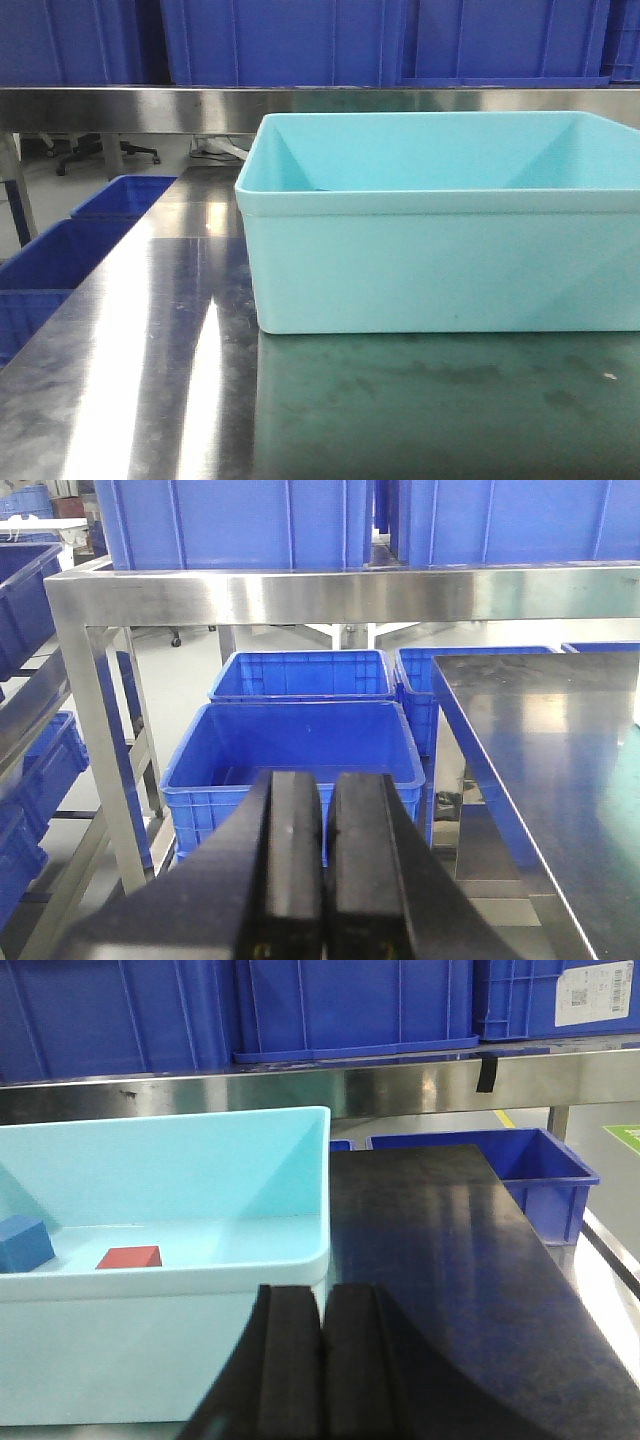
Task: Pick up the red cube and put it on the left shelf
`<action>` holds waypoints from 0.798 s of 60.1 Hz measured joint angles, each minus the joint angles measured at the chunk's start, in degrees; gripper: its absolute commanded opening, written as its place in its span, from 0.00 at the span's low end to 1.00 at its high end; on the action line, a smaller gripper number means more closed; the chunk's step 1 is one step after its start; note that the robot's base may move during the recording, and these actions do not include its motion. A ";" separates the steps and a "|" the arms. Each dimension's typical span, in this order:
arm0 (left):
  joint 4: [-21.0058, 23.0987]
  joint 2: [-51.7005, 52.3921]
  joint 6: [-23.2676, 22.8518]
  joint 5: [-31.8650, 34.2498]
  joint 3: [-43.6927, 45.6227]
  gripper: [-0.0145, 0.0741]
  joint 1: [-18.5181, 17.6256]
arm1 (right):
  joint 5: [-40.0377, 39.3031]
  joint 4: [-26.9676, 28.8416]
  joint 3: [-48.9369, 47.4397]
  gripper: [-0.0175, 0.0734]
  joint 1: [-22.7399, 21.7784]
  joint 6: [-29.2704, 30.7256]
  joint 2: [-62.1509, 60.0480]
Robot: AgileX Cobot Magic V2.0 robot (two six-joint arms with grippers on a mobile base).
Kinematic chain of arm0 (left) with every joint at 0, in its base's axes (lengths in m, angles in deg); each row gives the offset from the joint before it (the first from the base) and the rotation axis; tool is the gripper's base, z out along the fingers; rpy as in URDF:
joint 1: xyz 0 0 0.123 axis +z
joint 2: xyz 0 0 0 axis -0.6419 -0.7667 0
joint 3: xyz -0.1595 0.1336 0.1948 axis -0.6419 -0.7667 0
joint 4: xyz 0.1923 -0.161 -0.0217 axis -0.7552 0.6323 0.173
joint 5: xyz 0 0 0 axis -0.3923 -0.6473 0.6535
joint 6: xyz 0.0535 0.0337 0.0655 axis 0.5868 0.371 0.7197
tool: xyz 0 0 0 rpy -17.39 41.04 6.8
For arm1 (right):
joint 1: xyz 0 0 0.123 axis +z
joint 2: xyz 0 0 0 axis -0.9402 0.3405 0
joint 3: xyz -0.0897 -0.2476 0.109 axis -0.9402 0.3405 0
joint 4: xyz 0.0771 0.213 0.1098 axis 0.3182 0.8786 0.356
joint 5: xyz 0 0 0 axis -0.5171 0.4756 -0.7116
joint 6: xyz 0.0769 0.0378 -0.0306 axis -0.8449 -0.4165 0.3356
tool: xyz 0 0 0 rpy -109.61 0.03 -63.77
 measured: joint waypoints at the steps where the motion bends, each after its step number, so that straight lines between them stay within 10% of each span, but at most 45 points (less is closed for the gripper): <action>1: 0.00 0.00 0.00 0.00 0.00 0.28 0.00 | 0.00 0.00 0.00 0.24 0.00 0.00 0.00; 48: 0.00 0.00 0.00 0.00 0.00 0.28 0.00 | 0.00 -0.75 0.00 0.24 0.00 0.00 0.00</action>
